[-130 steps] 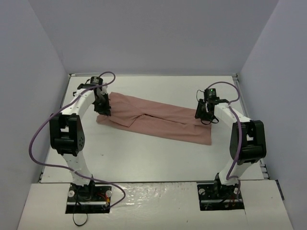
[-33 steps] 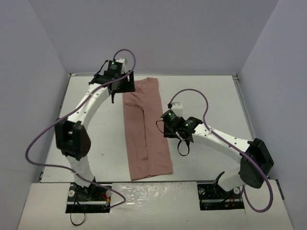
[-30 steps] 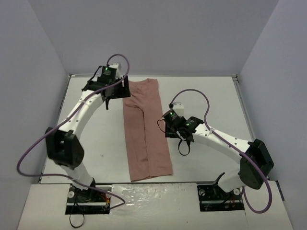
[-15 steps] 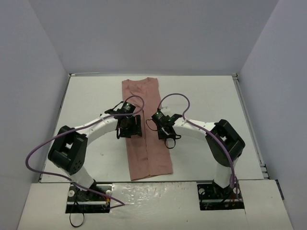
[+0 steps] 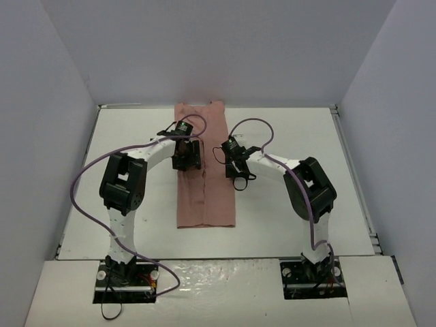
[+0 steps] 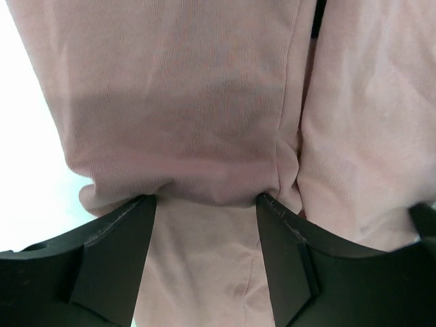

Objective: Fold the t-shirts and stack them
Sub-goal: Rotate the tshirt 90 degrees, then grab the bottom of the folded rectangular tshirt with both arms, then fold the folded rectangular tshirt in 1/3 of the way

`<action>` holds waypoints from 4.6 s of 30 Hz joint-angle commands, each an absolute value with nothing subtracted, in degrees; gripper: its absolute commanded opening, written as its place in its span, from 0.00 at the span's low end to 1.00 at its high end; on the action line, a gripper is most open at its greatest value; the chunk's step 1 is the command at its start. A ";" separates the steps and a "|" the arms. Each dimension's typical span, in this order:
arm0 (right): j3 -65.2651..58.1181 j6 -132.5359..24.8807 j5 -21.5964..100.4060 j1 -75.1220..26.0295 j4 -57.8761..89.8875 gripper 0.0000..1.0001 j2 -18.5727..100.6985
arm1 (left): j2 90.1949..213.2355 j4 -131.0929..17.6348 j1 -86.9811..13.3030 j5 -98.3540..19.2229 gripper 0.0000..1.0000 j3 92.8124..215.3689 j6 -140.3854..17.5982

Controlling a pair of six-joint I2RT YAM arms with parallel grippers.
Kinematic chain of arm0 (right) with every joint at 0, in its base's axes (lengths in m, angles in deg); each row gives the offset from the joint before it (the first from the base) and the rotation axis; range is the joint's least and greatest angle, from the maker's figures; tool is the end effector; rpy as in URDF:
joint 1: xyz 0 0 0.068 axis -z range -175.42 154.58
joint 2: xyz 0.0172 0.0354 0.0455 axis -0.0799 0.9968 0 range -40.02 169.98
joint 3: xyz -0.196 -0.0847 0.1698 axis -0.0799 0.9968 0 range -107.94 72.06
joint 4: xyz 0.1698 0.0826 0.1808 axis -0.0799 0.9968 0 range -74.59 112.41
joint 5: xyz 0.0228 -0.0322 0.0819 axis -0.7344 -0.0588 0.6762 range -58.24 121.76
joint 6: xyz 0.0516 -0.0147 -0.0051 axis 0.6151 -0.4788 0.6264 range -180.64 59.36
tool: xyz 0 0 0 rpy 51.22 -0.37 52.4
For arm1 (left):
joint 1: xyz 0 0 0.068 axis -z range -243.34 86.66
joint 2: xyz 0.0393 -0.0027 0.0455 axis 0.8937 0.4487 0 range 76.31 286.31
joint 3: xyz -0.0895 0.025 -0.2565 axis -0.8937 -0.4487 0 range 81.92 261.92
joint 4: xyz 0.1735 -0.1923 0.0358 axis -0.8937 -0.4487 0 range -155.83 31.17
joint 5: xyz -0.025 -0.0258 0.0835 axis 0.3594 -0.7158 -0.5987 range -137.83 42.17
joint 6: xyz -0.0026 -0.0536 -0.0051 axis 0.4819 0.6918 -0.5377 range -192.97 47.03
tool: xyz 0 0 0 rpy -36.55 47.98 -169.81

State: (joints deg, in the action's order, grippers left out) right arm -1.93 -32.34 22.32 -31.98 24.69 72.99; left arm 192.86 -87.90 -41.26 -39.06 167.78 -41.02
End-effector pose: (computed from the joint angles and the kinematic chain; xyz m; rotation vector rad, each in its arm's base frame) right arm 0.3440 0.2478 0.1674 -0.0986 2.4225 0.3259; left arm 0.4005 -0.1683 0.1820 -0.1762 2.6882 -0.5147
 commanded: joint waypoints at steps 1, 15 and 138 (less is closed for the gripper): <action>-5.88 -34.98 21.06 -31.24 26.67 0.31 69.06 | 190.48 -92.41 -42.34 -41.75 0.58 173.30 -47.56; 18.40 -16.20 24.19 -39.93 28.07 0.61 43.07 | 155.22 -99.79 -38.61 -30.55 0.68 138.36 -34.33; -36.95 -37.70 26.75 -27.08 55.76 0.00 85.70 | 190.18 -105.77 -55.86 -28.30 0.01 176.47 -43.71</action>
State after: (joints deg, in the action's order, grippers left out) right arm -33.98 -36.12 31.14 -29.05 52.58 85.50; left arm 191.06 -105.72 -53.83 -25.17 172.79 -42.43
